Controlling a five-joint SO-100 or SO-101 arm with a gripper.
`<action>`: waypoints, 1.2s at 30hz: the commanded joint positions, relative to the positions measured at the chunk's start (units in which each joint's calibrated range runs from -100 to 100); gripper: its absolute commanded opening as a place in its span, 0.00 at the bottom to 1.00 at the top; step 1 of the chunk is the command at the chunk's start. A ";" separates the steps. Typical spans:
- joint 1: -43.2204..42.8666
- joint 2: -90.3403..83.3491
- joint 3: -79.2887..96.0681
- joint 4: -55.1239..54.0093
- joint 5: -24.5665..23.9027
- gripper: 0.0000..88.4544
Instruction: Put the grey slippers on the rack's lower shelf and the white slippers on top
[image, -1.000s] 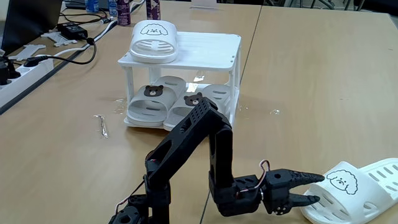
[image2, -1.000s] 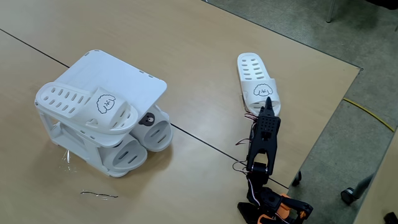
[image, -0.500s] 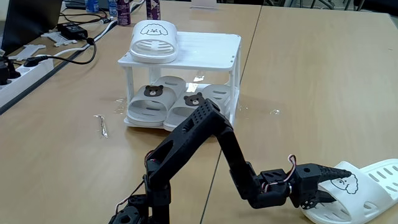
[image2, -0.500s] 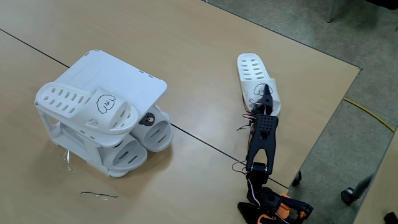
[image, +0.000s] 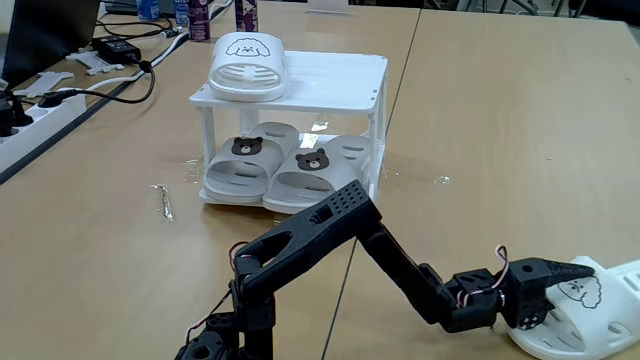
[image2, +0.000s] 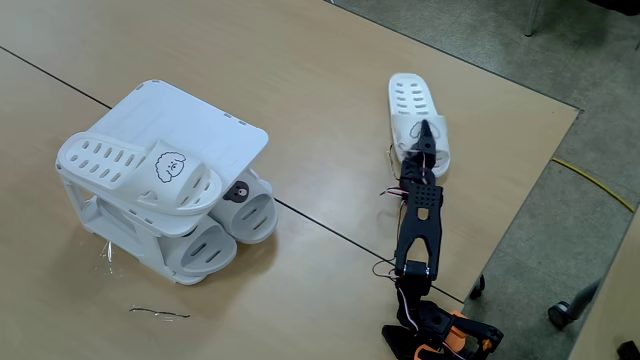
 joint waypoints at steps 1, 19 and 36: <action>-0.02 -3.88 -8.89 2.40 0.37 0.01; 1.05 -63.03 -9.61 54.77 0.37 0.01; -36.12 -91.81 -8.98 79.53 0.37 0.01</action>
